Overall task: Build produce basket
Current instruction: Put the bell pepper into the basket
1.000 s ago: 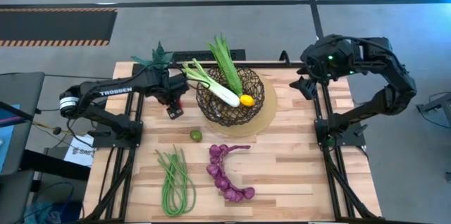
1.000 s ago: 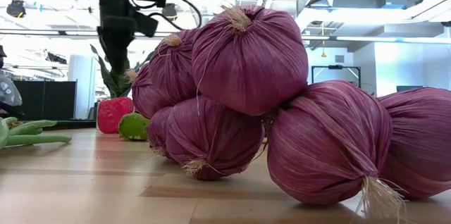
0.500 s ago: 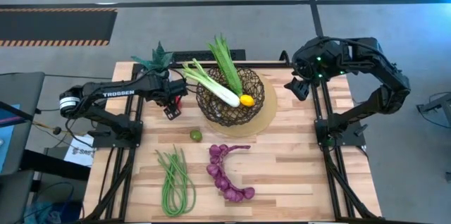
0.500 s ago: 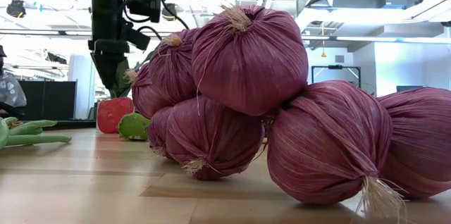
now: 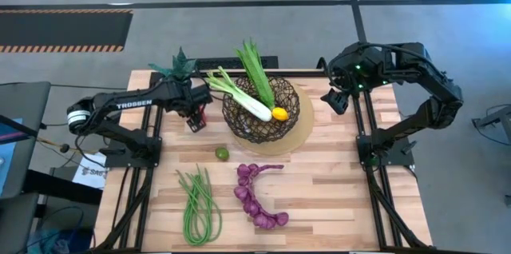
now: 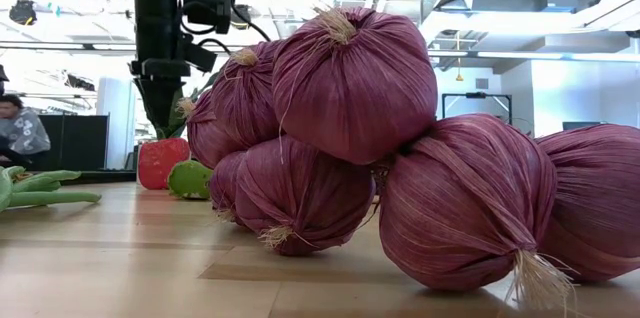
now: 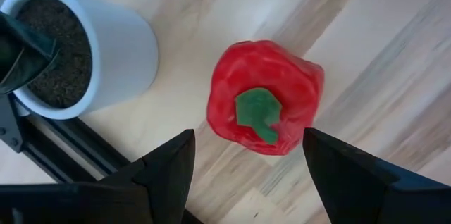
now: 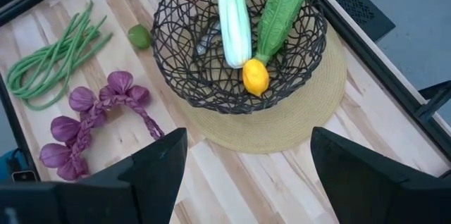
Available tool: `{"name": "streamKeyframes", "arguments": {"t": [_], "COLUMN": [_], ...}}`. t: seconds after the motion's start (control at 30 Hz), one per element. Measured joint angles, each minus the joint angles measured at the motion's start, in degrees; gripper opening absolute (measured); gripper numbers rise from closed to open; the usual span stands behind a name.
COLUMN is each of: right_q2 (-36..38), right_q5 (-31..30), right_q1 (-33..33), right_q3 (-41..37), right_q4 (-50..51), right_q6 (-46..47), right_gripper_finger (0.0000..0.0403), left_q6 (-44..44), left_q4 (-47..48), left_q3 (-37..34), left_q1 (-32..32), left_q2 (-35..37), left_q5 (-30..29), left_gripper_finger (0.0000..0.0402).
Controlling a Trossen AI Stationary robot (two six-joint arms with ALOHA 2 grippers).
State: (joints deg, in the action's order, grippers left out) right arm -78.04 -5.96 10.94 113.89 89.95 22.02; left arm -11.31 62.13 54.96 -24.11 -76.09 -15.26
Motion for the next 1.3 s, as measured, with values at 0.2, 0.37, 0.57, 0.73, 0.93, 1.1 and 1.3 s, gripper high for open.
{"name": "streamKeyframes", "arguments": {"t": [0.2, 0.37, 0.57, 0.73, 0.93, 1.1, 1.3], "right_q2": [0.0, 0.0, 0.0, 0.0, 0.0, 0.0, 0.0], "right_q5": [0.0, 0.0, 0.0, 0.1, 0.1, 0.1, 0.2], "right_q1": [0.0, 0.0, 0.0, 0.0, -0.1, -0.1, -0.1], "right_q3": [0.0, 0.0, 0.0, 0.0, 0.0, 0.0, 0.0], "right_q4": [0.0, 0.0, 0.0, 0.0, 0.0, 0.0, 0.0], "right_q6": [0.0, 0.0, 0.0, 0.0, 0.0, 0.0, 0.2], "right_gripper_finger": [0.0317, 0.0317, 0.0317, 0.0317, 0.0317, 0.0317, 0.0317], "left_q6": [0.9, 1.2, 1.2, 1.2, 1.2, 2.0, 5.1], "left_q4": [-0.3, -0.3, -0.4, -0.9, -1.5, -0.7, -1.7], "left_q3": [0.0, 0.0, 0.0, 0.0, 0.0, 0.1, 0.2], "left_q1": [-1.5, -1.6, -1.6, -1.6, -1.6, -1.7, -1.7], "left_q2": [0.0, 0.0, 0.0, 0.0, -0.3, -4.1, -9.6], "left_q5": [3.4, 4.0, 5.7, 5.6, 4.9, 4.7, 2.7], "left_gripper_finger": [0.0250, 0.0250, 0.0250, 0.0250, 0.0250, 0.0250, 0.0250]}}
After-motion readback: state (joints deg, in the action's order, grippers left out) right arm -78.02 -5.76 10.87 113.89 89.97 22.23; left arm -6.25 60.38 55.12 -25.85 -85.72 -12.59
